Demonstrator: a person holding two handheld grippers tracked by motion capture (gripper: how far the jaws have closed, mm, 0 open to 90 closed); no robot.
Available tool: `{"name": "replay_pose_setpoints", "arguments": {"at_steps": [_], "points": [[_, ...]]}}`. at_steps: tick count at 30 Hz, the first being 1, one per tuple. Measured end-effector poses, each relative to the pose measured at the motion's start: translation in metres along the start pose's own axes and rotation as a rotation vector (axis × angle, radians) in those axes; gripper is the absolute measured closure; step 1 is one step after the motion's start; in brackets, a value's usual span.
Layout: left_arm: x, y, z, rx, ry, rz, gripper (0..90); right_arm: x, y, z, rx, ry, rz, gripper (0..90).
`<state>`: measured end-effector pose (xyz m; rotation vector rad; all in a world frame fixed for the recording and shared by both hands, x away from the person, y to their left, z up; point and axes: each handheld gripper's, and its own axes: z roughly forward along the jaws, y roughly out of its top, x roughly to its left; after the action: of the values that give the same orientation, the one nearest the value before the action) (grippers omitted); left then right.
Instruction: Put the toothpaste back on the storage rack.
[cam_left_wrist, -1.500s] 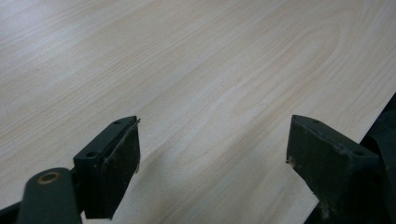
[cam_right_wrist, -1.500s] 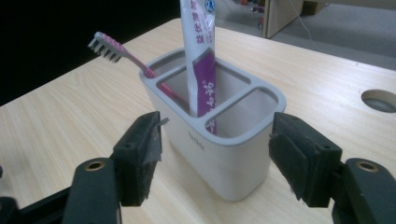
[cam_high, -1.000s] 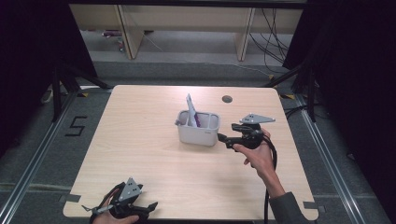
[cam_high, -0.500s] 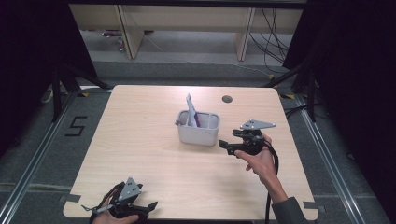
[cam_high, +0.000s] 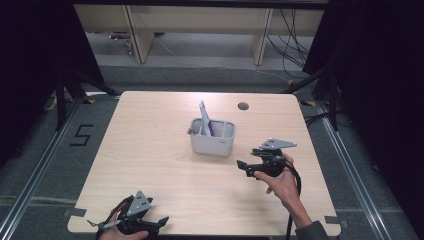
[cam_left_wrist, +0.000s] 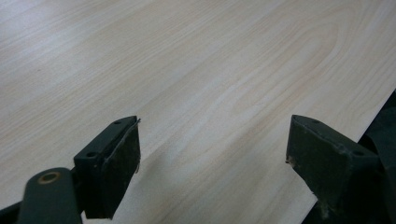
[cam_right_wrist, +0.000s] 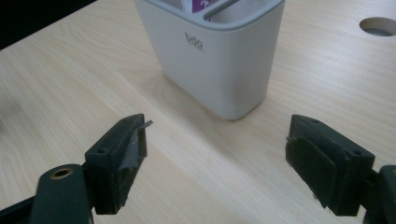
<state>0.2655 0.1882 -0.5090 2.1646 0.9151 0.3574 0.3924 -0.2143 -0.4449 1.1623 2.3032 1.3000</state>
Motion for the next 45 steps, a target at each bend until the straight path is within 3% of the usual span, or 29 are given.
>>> {"name": "replay_pose_setpoints", "arguments": {"at_steps": [1,3,5,6,7,8,9,10,11,12,13,17,18,20,22,26,27,28,29,31,33,36,37,39,41,42,44,45], "points": [[0.0,0.0,0.0,-0.004,0.005,-0.008,17.2,0.002,-0.001,0.0,0.011,0.004,0.016,21.0],[0.0,0.0,0.0,-0.006,0.005,-0.01,17.2,0.001,-0.004,-0.001,0.005,-0.018,-0.029,20.9],[0.0,0.0,-0.001,0.001,0.001,0.0,17.2,0.004,-0.007,0.0,0.01,-0.004,-0.011,20.6],[0.0,0.0,0.0,-0.002,0.001,-0.002,17.2,0.004,-0.007,-0.001,0.021,-0.018,-0.031,20.4],[0.0,0.0,0.0,-0.001,0.001,-0.001,17.1,0.008,-0.009,-0.002,0.032,-0.014,0.01,20.3],[0.0,0.0,0.0,-0.002,0.001,-0.002,17.1,0.007,-0.011,-0.001,0.024,-0.013,-0.014,20.0],[0.0,0.0,0.0,-0.002,0.001,-0.002,17.2,0.01,-0.013,-0.002,0.029,-0.012,0.005,19.9],[-0.001,0.0,0.0,-0.006,0.002,-0.004,17.1,0.009,-0.014,-0.002,0.029,-0.008,-0.022,19.9],[-0.002,0.0,0.0,-0.018,0.001,-0.017,17.2,0.01,-0.016,-0.003,0.036,-0.02,-0.019,19.9],[-0.001,0.0,0.0,-0.008,0.003,-0.007,17.2,0.011,-0.018,-0.002,0.032,-0.008,-0.012,19.9],[0.0,0.0,-0.001,0.005,0.01,0.007,17.2,0.009,-0.019,-0.004,0.042,-0.02,-0.046,19.9],[0.0,0.0,-0.001,-0.001,0.008,0.0,17.2,0.011,-0.026,-0.005,0.053,-0.012,-0.021,19.9],[-0.002,-0.001,0.0,-0.02,0.002,-0.022,17.2,0.012,-0.028,-0.006,0.05,-0.012,-0.022,19.9],[0.0,-0.001,-0.001,0.001,0.011,0.004,17.2,0.013,-0.032,-0.006,0.045,-0.002,-0.004,19.9],[0.001,-0.001,-0.001,0.0,0.011,0.005,17.2,0.013,-0.035,-0.008,0.062,-0.009,-0.028,19.8],[0.001,-0.001,-0.001,-0.007,0.012,0.005,17.1,0.016,-0.043,-0.008,0.058,0.001,-0.011,19.8],[0.001,-0.001,-0.001,-0.006,0.013,0.004,17.2,0.015,-0.044,-0.009,0.062,0.008,-0.028,19.8],[0.001,-0.001,-0.001,-0.007,0.013,0.003,17.2,0.016,-0.046,-0.009,0.063,0.015,-0.003,19.8],[0.001,-0.001,-0.001,-0.008,0.013,0.003,17.2,0.016,-0.047,-0.011,0.071,-0.001,-0.025,19.8],[0.0,-0.001,-0.002,-0.009,0.007,-0.007,17.2,0.018,-0.05,-0.013,0.077,-0.001,-0.013,19.7],[0.0,-0.002,-0.002,-0.014,0.015,-0.012,17.2,0.018,-0.051,-0.015,0.074,-0.003,-0.037,19.7],[-0.001,-0.002,-0.002,-0.017,0.009,-0.015,17.2,0.02,-0.055,-0.015,0.061,0.024,-0.02,19.6],[-0.001,-0.002,-0.002,-0.018,0.01,-0.015,17.2,0.023,-0.056,-0.016,0.069,0.023,-0.003,19.6],[-0.001,-0.002,-0.002,-0.016,0.01,-0.014,17.2,0.022,-0.058,-0.018,0.07,0.009,-0.04,19.5],[-0.001,-0.002,-0.001,-0.022,0.011,-0.022,17.2,0.023,-0.061,-0.02,0.086,-0.01,-0.039,19.0],[-0.001,-0.002,-0.002,-0.022,0.011,-0.022,17.2,0.023,-0.063,-0.019,0.078,0.016,-0.036,18.8],[-0.001,-0.002,-0.002,-0.021,0.012,-0.023,17.2,0.026,-0.065,-0.022,0.094,-0.006,-0.009,18.8],[-0.001,-0.002,-0.002,-0.021,0.013,-0.024,17.2,0.024,-0.067,-0.022,0.091,-0.003,-0.034,18.8]]}}
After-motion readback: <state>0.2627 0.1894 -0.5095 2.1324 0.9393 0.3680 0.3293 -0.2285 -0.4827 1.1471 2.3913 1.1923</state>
